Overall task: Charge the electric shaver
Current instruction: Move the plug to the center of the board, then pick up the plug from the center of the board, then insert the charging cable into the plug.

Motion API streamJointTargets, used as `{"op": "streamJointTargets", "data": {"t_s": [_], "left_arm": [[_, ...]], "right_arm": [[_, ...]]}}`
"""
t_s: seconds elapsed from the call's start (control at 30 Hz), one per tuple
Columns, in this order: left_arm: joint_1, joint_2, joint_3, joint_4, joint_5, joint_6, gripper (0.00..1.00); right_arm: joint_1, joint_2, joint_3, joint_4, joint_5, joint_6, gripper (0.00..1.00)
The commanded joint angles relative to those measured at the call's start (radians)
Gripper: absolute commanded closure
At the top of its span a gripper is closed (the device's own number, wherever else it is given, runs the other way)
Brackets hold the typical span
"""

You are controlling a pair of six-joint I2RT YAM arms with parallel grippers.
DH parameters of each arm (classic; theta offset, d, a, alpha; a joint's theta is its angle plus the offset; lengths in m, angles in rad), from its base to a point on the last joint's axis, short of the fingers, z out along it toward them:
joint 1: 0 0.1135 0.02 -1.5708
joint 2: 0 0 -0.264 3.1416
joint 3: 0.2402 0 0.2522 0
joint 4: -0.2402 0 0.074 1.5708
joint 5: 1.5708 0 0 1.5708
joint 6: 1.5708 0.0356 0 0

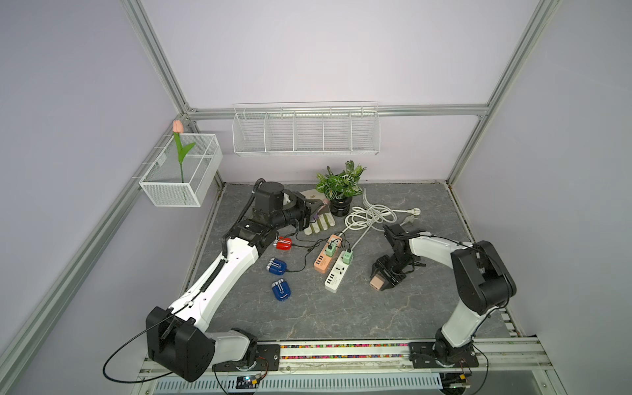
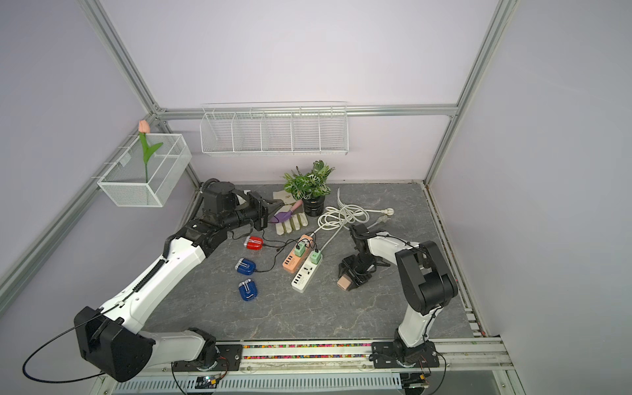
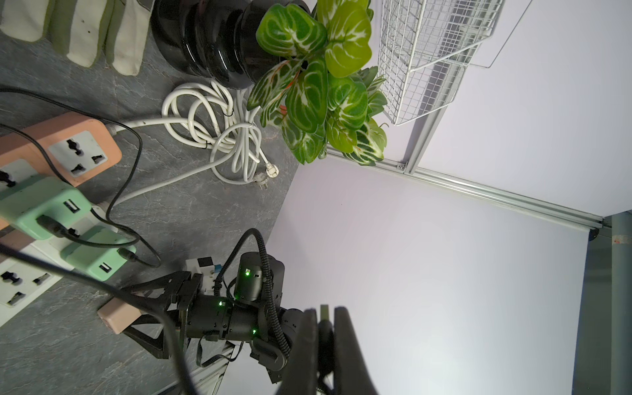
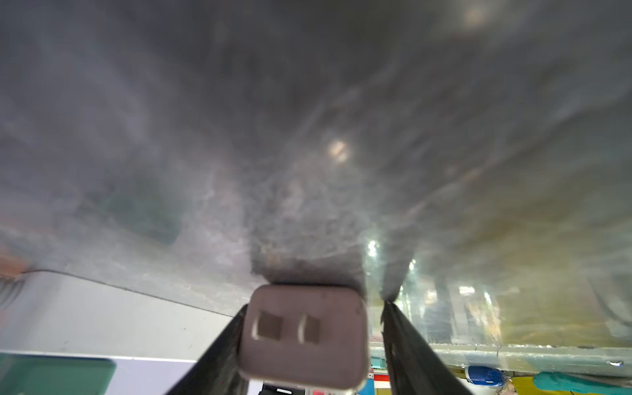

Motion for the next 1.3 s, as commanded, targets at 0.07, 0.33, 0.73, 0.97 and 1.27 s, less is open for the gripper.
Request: {"op": "streamJointTargets", "data": {"t_s": [0.07,0.33,0.73,0.97,1.27], "left_arm": [[0.01,0.01,-0.004,0.02,0.016,-0.017,1.0],[0.013,0.013,-0.003,0.018,0.018,-0.018,1.0],[0.015,-0.005,-0.013,0.067,0.001,-0.054,1.0],[0.014,-0.01,-0.013,0.142,-0.022,-0.085,1.0],[-0.01,-0.018,-0.01,0.124,-0.048,-0.086,1.0]], "right_arm": [[0.001,0.04,-0.004,-0.035,0.036,-0.001,0.4],[0.005,0.053,-0.013,-0.007,0.039,0.042,0.52],[0.011,-0.275,0.011,0.214,0.037,0.137,0.9],[0.078,-0.438,-0.043,0.874,0.106,0.34,0.93],[0.188,-0.292,0.034,1.399,0.215,0.485,0.93]]}}
